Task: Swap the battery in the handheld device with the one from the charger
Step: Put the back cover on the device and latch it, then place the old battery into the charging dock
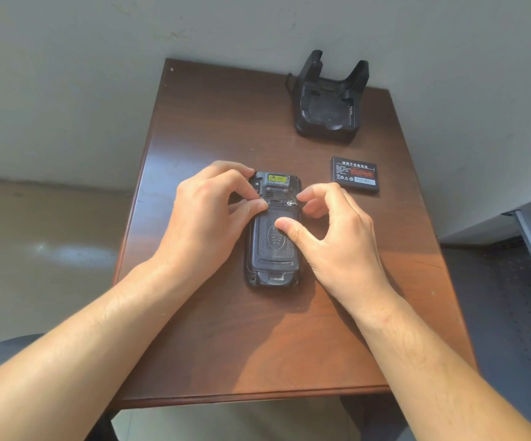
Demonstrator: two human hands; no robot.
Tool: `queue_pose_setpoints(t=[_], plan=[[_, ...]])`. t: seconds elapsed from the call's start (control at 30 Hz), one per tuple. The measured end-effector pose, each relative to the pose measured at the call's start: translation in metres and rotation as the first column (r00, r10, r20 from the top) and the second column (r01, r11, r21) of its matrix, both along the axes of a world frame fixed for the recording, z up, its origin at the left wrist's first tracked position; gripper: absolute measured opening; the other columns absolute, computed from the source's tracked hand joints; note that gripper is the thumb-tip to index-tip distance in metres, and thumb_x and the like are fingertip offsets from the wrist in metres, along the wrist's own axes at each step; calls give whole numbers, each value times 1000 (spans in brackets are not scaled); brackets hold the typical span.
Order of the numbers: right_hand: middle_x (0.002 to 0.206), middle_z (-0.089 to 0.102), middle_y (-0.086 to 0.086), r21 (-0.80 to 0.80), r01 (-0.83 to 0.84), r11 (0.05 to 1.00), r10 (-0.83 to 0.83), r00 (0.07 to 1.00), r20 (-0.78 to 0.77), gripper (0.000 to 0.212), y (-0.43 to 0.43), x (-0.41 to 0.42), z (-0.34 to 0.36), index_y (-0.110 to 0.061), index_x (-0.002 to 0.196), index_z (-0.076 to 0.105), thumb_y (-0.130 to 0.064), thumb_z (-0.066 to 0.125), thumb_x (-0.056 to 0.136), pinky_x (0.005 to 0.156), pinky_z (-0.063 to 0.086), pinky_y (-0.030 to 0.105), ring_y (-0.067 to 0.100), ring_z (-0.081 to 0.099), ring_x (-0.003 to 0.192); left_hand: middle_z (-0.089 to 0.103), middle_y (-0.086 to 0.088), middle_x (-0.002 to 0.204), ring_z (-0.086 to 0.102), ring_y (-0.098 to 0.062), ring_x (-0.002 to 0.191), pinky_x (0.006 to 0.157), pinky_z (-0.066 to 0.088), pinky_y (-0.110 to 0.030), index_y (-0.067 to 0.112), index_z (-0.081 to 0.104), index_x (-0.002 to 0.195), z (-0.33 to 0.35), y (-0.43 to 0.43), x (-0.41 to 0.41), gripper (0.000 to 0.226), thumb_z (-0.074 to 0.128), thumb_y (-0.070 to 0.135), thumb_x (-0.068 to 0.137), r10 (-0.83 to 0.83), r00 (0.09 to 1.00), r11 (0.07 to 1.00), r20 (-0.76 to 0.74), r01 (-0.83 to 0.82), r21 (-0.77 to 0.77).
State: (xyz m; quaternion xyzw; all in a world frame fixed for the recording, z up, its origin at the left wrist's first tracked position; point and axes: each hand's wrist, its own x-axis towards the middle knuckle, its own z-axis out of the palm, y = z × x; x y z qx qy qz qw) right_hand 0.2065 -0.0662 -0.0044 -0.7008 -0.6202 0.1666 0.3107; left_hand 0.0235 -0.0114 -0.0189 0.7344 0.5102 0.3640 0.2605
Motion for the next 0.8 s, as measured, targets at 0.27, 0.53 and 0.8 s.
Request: queue_pose_setpoints(t=[0.27,0.53,0.8], plan=[[99,63,-12,-12,-41,999,42,999,29,43,4,7,3,-32,113,60,-54,74,79,80,50,26,8,62,91,75,5,111,69,-6,97,90,39,-1,16,72,83,1,5,-6,18,84,28,78,-3,1000,1000,5,3,0],[143,51,-6,-187,-35,982,118,883,455,61,47,74,28,-22,146,49,-40,65,90,101,49,42,21,47,132,76,5,102,73,-13,92,93,56,-27,16,72,87,-2,10,-3,8,75,9,85,30,996,1000,80,-30,1],[142,47,-5,-492,-111,864,420,699,579,56,92,88,47,-22,145,48,-33,66,93,100,48,40,26,53,124,78,1,100,76,-13,81,78,64,-35,22,68,83,-5,15,-2,22,54,6,82,62,975,993,212,-40,-109]])
